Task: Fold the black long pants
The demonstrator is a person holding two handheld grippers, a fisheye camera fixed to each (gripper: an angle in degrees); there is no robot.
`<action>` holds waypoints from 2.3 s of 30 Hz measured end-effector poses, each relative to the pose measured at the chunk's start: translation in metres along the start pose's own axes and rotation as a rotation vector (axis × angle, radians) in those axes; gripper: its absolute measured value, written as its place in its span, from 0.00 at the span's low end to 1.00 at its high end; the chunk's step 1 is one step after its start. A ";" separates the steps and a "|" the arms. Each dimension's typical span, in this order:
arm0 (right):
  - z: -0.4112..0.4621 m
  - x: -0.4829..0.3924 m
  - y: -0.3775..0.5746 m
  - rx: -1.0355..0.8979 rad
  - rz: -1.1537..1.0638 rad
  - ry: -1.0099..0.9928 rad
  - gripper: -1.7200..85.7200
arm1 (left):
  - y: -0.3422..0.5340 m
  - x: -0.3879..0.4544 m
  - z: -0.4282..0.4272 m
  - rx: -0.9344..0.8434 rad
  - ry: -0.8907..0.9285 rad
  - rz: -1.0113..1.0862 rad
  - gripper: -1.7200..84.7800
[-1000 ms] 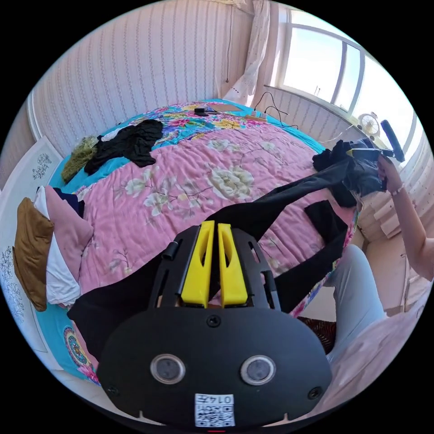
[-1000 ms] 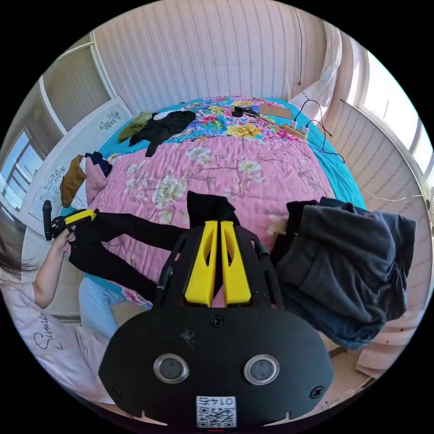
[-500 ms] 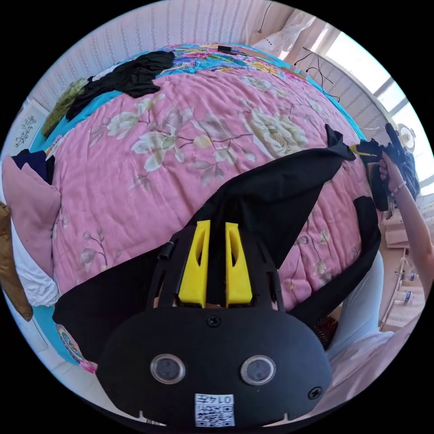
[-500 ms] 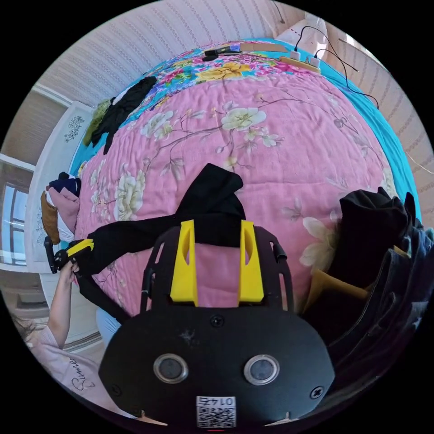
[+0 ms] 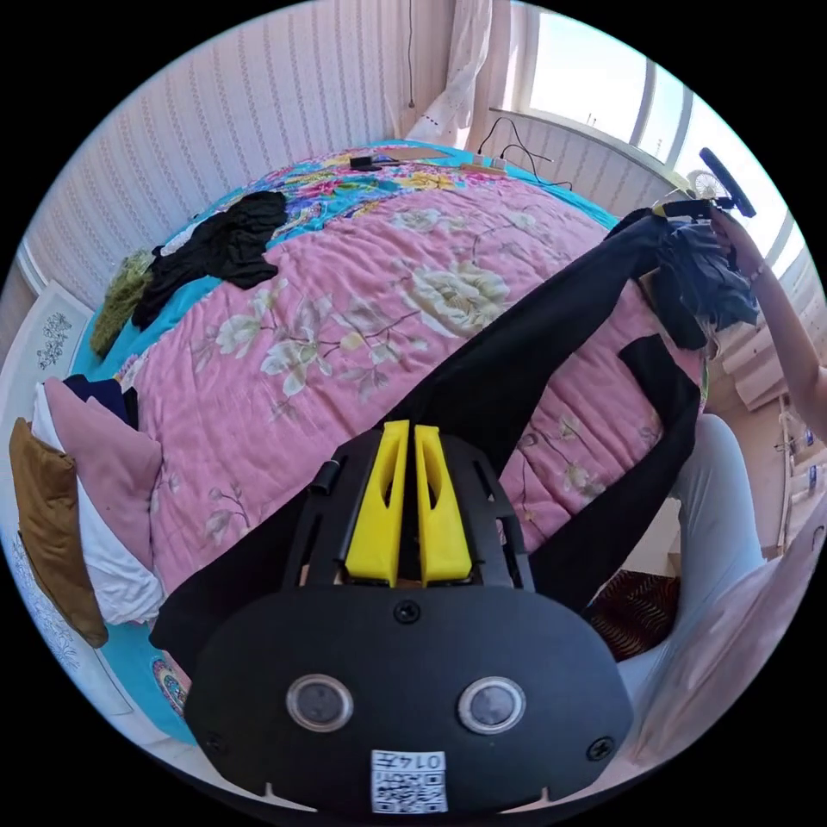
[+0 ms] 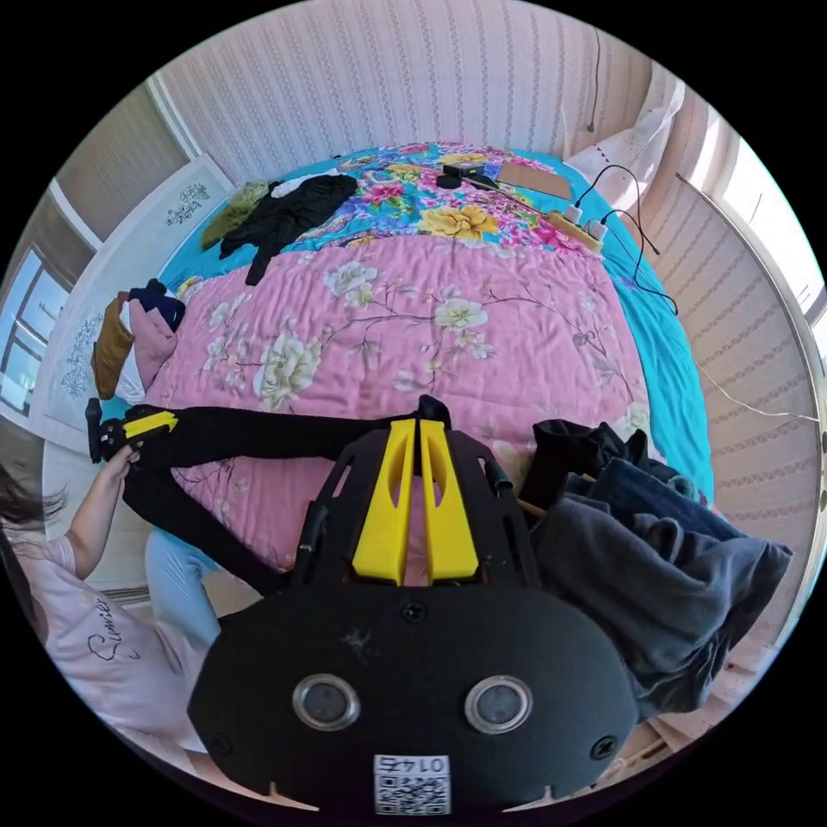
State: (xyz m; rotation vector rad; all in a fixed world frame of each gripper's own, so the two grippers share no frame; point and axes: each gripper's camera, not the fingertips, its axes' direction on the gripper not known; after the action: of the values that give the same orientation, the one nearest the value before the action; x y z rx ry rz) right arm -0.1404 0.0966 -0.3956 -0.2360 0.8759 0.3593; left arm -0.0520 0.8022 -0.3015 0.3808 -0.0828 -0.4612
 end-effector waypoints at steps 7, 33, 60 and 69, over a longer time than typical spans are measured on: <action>0.056 0.028 -0.085 -0.073 0.082 -0.016 0.03 | -0.027 -0.025 0.055 -0.037 -0.085 -0.137 0.03; 0.120 0.047 0.011 -0.287 0.063 0.036 0.04 | 0.007 0.067 0.048 -0.176 0.161 0.086 0.02; -0.029 0.033 0.375 0.178 0.256 -0.227 0.02 | 0.086 0.224 -0.128 -0.064 0.101 0.106 0.01; -0.035 0.013 0.359 0.311 0.189 -0.264 0.02 | 0.041 0.215 -0.188 0.013 -0.028 0.071 0.01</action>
State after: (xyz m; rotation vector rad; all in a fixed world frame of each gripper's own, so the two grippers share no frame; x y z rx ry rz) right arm -0.3010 0.4160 -0.4470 0.1808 0.6823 0.4131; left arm 0.1878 0.8033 -0.4620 0.3827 -0.1258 -0.3956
